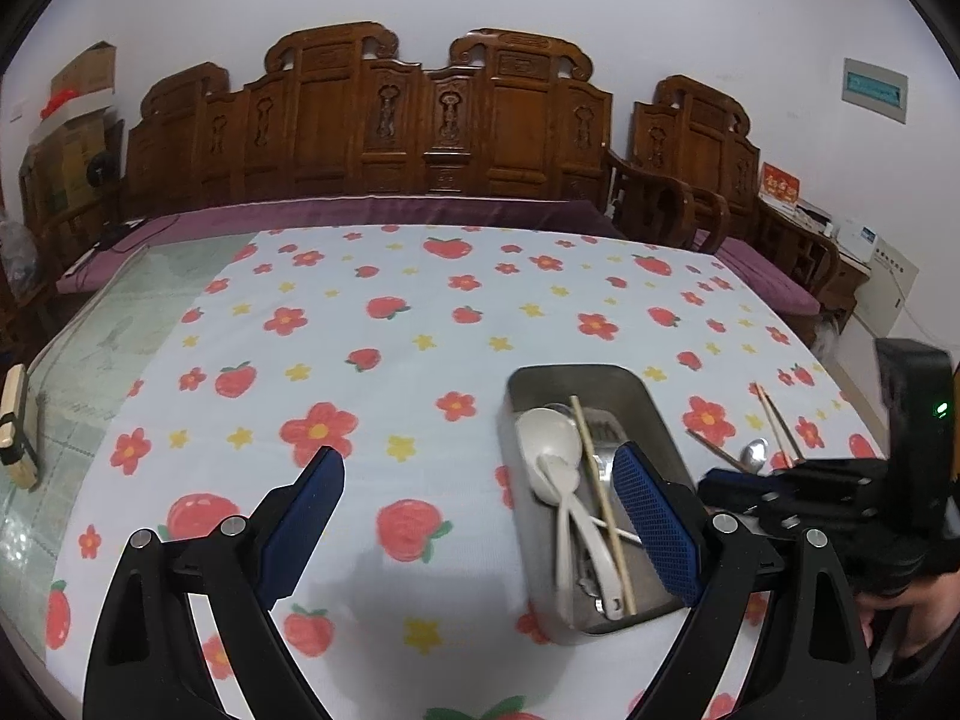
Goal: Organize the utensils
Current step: 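Lower the white plastic fork into the tray and open the right tool, then grasp the dark wooden chopstick with the right tool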
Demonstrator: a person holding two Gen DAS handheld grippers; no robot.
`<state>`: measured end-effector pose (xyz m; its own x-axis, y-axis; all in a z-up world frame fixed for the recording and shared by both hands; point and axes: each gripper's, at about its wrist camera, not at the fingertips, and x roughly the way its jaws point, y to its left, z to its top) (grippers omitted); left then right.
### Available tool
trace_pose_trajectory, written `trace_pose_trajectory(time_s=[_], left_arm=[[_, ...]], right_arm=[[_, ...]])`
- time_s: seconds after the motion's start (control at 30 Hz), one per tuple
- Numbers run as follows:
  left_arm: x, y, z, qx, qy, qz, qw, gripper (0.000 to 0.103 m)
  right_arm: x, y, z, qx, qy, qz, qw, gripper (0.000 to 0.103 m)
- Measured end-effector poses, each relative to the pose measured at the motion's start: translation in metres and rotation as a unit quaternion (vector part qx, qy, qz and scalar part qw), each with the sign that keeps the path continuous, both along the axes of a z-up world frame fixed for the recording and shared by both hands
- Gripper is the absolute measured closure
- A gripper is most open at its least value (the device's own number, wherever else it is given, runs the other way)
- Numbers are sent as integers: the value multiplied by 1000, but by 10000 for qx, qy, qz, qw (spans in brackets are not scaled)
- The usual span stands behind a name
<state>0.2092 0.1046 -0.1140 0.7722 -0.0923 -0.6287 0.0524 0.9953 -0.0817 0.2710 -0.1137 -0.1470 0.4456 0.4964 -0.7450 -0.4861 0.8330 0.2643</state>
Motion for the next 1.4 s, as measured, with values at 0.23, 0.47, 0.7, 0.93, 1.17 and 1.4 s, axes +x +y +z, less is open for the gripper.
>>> trace_pose_trajectory(time_s=[0.23, 0.47, 0.7, 0.93, 1.17, 1.4], left_arm=[[-3, -36, 1, -41, -87, -359, 9993, 15], [-9, -78, -7, 27, -49, -810, 9967, 15], [-13, -112, -19, 241, 66, -1129, 9933, 15], [-18, -132, -29, 383, 163, -1352, 9900, 16], [-20, -144, -38, 503, 280, -1476, 9874, 16], [-24, -154, -43, 656, 331, -1517, 9857, 16]], right_arm=[[-18, -70, 11, -264, -184, -381, 9988, 91], [-29, -126, -2, -779, -183, -670, 9945, 78], [-14, -141, -38, -1226, 131, -663, 9902, 78], [12, -129, -57, -1474, 260, -443, 9877, 78], [24, -112, -69, -1829, 373, -206, 9822, 78], [10, -118, -69, -1457, 533, -160, 9878, 97]])
